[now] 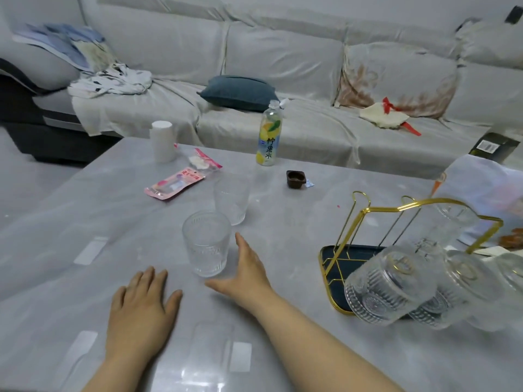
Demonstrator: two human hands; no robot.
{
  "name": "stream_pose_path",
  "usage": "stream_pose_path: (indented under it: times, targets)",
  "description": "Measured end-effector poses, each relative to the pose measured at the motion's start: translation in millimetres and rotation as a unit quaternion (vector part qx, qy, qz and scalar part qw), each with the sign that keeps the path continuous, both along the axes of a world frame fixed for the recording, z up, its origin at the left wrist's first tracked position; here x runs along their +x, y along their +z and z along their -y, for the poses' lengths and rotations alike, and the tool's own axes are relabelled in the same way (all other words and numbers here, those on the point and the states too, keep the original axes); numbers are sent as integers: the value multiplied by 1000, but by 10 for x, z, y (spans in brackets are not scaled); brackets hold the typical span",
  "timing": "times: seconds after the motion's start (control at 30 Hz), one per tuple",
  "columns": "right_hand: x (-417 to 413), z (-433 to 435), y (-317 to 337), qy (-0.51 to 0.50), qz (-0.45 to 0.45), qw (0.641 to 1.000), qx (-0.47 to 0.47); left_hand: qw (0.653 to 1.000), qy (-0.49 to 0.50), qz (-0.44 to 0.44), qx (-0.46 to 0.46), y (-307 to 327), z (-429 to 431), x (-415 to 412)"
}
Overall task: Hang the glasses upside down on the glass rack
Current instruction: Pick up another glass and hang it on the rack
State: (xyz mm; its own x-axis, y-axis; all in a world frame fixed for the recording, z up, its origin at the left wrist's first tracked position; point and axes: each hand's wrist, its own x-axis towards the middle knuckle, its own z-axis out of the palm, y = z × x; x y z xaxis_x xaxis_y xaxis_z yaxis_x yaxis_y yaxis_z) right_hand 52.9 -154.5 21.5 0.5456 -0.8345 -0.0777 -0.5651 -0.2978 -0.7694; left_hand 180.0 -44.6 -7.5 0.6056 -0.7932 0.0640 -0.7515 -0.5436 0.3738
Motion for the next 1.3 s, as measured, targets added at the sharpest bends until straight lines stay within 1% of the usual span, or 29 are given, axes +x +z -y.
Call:
stream_pose_path:
  times: [0.1,0.2,0.33,0.4,0.47,0.63,0.7,0.77,0.83,0.93,1.0,1.1,1.17,1.23,1.3]
  targets:
    - [218,33,-64,-28,26,999,-25,1000,-1,0,0,-12,12,10]
    - [346,35,-158,-49,29,998,-15,1000,-1,5,-4,-43,18,22]
    - [401,74,-181,-65,24,997,-27,1000,0,7,-9,-56,15,30]
    - [358,83,-153,-60,41,997,1,1000,-1,8,-9,-69,17,33]
    - [269,81,-95,-50,71,995,48,1000,-2,7,-8,-77,9,35]
    - [-65,-33,254,-39,146,977,147,1000,-5,-12,5,-6,-18,12]
    - [-272,-125,441,-15,175,966,190,1000,-12,-22,12,33,-46,-7]
    - [-516,-245,662,21,196,954,225,999,-19,-36,-3,81,-94,-23]
    - [-786,-336,874,48,230,944,233,998,-19,-59,-26,151,-125,-54]
    - [-1183,-402,1191,56,242,947,201,988,-23,-134,-70,347,-79,-235]
    - [-1433,-378,1394,36,241,957,161,978,-66,-162,-116,539,39,-466]
    - [-1798,-253,1693,-5,227,970,83,959,-147,-169,-175,898,298,-887]
    - [-2027,-115,1868,-57,193,979,16,946,-191,-165,-201,1136,493,-1175]
    - [-2232,37,2005,-110,147,982,-41,936,-231,-154,-215,1328,687,-1446]
    - [-2405,185,2116,-147,124,978,-84,930,-266,-141,-212,1449,860,-1674]
